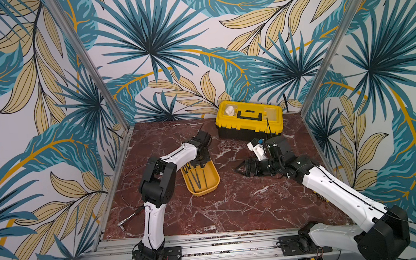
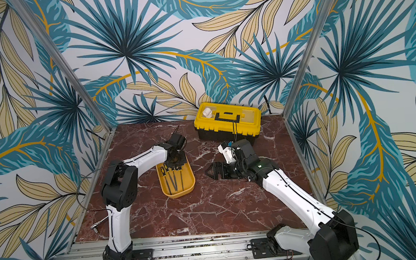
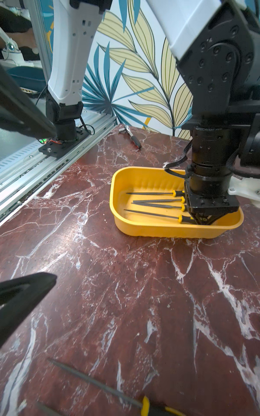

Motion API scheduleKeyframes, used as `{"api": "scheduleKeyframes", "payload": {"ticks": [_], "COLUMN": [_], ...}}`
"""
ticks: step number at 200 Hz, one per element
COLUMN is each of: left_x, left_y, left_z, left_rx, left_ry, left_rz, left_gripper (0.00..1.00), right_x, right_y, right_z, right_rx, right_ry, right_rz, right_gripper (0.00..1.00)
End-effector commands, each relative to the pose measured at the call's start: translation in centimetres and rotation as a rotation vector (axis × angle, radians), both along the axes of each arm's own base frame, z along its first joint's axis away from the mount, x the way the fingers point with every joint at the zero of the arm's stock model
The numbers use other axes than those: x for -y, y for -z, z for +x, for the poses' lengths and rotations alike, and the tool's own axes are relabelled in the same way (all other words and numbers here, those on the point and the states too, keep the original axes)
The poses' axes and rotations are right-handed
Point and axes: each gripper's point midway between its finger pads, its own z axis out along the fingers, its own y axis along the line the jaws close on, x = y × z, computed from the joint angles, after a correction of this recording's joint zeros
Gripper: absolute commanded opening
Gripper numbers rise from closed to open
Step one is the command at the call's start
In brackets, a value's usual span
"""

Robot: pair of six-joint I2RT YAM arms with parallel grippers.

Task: Take the file tool out of the storage box
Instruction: Pick up the file tool from the storage box.

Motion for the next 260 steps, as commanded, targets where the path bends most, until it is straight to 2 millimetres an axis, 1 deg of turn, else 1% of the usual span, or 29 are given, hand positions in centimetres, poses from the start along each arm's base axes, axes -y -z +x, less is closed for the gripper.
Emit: {"api": "scheduleKeyframes", "payload": {"ticks": [1,28,48,57,63,67,89,129,159,183,260], "left_x": [1.6,2.4,3.1,3.5,3.7,3.9,4.8,5.4,5.7,5.8,5.9], "left_y": [-5.1,-8.0,-9.9,-10.7,-11.1,-11.4,-12.8,-14.9,-15.3,-15.4,-15.4], "left_z": [-0.5,-1.6,-2.4,-2.6,-2.9,-3.0,-3.8,-4.8,-5.2,-5.4,-5.5], "left_rx": [0.085,0.108,0.12,0.125,0.123,0.124,0.121,0.135,0.124,0.121,0.123], "left_ry": [0.053,0.067,0.077,0.08,0.084,0.085,0.094,0.098,0.097,0.095,0.093], "left_rz": [-0.142,-0.241,-0.316,-0.352,-0.376,-0.391,-0.477,-0.542,-0.575,-0.586,-0.583], "left_gripper": [0.16,0.16,0.16,0.16,0.16,0.16,0.16,0.17,0.17,0.17,0.17], "right_x": [-1.4,-2.8,-4.0,-4.5,-4.9,-5.4,-6.5,-8.0,-8.9,-9.4,-10.2], "right_y": [-0.6,0.0,0.2,0.6,0.8,0.3,0.8,1.5,1.9,2.4,2.8], "right_z": [-0.1,0.1,0.5,0.4,0.5,0.9,1.2,1.8,2.1,2.2,1.9], "right_rx": [0.005,-0.005,-0.006,-0.02,-0.025,0.003,0.002,-0.008,-0.016,-0.023,-0.032], "right_ry": [-0.016,-0.034,-0.047,-0.055,-0.059,-0.064,-0.069,-0.074,-0.085,-0.094,-0.113], "right_rz": [0.099,0.109,0.122,0.116,0.111,0.125,0.104,0.097,0.097,0.087,0.088], "right_gripper": [0.91,0.84,0.74,0.71,0.68,0.67,0.58,0.4,0.32,0.31,0.21]}}
